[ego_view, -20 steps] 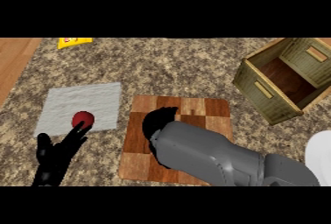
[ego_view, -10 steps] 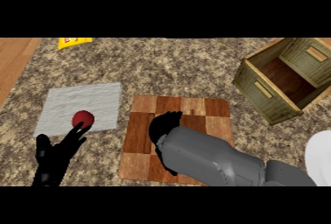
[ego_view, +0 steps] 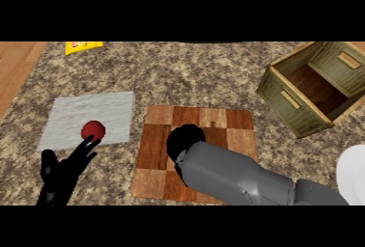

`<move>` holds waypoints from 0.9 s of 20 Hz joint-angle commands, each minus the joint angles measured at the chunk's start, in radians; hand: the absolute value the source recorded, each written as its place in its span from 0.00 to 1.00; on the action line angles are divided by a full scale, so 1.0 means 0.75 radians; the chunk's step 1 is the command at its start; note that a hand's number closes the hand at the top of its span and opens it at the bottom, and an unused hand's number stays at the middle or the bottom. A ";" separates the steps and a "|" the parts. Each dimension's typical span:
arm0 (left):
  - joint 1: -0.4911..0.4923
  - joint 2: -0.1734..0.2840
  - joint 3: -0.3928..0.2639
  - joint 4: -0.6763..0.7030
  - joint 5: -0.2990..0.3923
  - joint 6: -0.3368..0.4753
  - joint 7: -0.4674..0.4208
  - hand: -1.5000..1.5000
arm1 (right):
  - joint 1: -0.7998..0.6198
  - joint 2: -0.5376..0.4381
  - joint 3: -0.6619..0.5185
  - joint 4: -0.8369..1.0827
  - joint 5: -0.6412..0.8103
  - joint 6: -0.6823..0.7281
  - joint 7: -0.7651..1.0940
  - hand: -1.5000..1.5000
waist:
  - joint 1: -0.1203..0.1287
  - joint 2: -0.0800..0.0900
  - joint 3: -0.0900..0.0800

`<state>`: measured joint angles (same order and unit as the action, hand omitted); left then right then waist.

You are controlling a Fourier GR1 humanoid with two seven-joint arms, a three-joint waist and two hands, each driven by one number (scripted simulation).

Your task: Pick the sweet potato from the cutting board and place it in the basket

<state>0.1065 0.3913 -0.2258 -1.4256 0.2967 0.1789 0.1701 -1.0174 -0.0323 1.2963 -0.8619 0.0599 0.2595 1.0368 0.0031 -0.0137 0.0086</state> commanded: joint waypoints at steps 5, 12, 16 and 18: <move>-0.009 -0.015 0.013 0.101 -0.024 -0.024 0.023 0.50 | -0.004 0.040 0.015 0.004 0.091 0.131 0.073 1.00 | 0.014 0.021 -0.012; 0.095 -0.007 0.058 0.044 -0.002 0.006 0.034 0.50 | 0.155 -0.292 0.084 -0.447 0.275 -0.085 -0.276 1.00 | -0.068 -0.007 -0.009; 0.123 -0.010 0.062 0.017 -0.008 0.046 0.061 0.50 | 0.152 -0.409 0.049 -0.766 0.337 -0.248 -0.463 1.00 | -0.147 -0.035 -0.002; 0.160 0.000 0.078 -0.008 0.008 0.042 0.059 0.50 | 0.182 -0.541 0.023 -0.912 0.390 -0.348 -0.502 1.00 | -0.151 -0.034 -0.002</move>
<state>0.1897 0.3959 -0.1737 -1.4569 0.2958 0.1961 0.1953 -0.9126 -0.3018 1.3279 -1.3501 0.2959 0.1097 0.7494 -0.0818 -0.0389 0.0150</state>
